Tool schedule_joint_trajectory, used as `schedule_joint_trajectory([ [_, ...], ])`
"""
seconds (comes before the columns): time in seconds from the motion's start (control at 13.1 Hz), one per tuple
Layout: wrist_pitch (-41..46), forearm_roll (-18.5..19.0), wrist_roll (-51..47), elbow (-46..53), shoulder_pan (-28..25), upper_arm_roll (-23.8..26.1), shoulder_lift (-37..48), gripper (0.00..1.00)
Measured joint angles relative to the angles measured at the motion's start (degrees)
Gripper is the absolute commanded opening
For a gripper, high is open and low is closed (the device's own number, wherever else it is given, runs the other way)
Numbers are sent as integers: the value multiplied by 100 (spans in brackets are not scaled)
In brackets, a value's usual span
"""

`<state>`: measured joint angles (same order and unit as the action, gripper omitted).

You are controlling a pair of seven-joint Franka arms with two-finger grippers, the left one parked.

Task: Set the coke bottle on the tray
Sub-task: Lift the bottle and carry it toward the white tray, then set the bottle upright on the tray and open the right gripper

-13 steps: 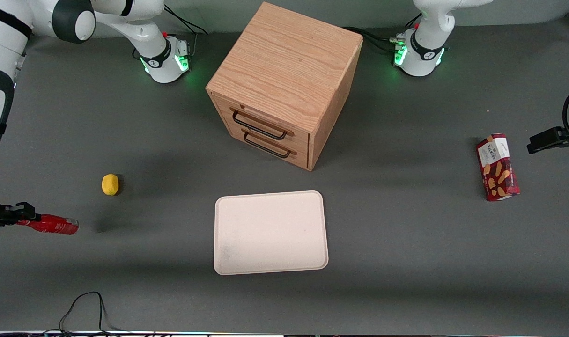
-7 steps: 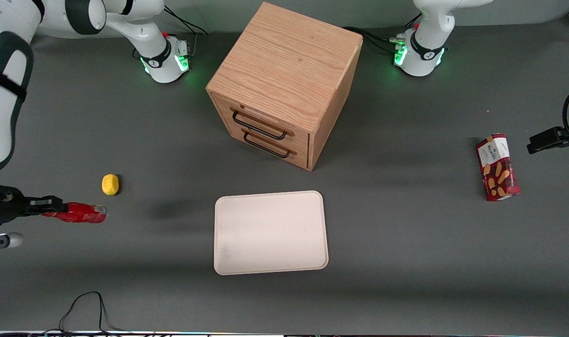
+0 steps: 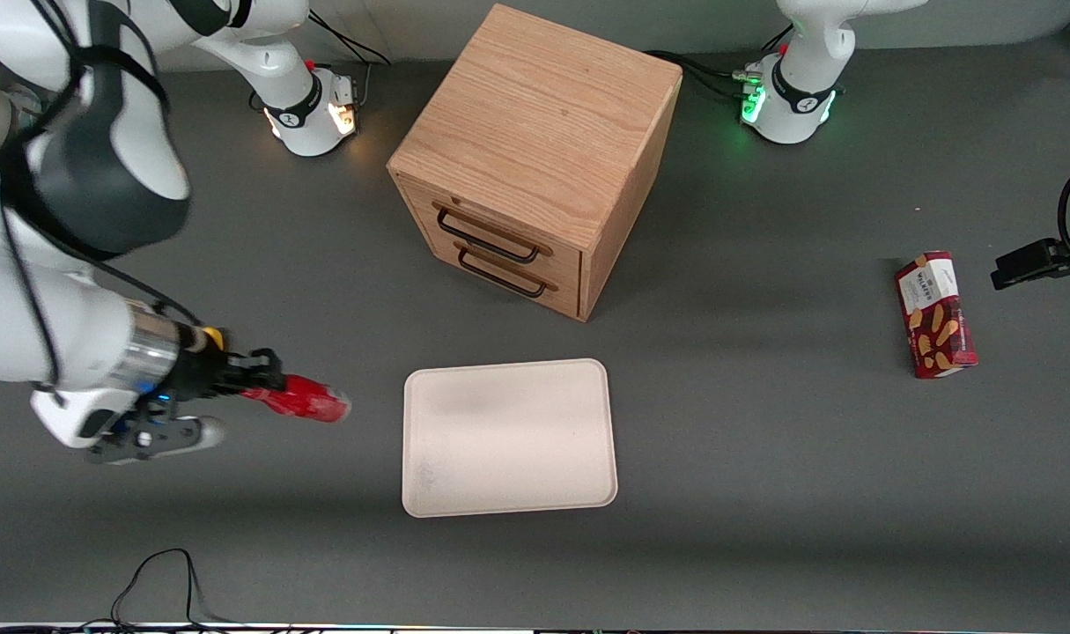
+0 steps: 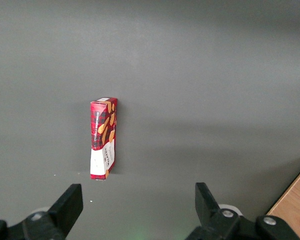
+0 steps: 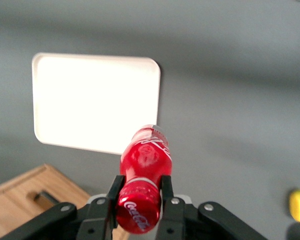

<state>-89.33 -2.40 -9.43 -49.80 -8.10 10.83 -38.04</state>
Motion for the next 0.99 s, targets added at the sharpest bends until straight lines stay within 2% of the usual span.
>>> schedule_joint_trajectory([
  [0.15,-629,270,-351,-42,-127,313,-389,18],
  [0.3,-1161,697,-549,-49,-224,567,-778,20],
  [0.46,-1606,1024,-594,-55,-310,646,-1101,27],
  [0.69,-2251,1409,-594,-220,-362,683,-1437,27],
  [0.99,-2762,1601,-594,-564,-374,688,-1543,34],
])
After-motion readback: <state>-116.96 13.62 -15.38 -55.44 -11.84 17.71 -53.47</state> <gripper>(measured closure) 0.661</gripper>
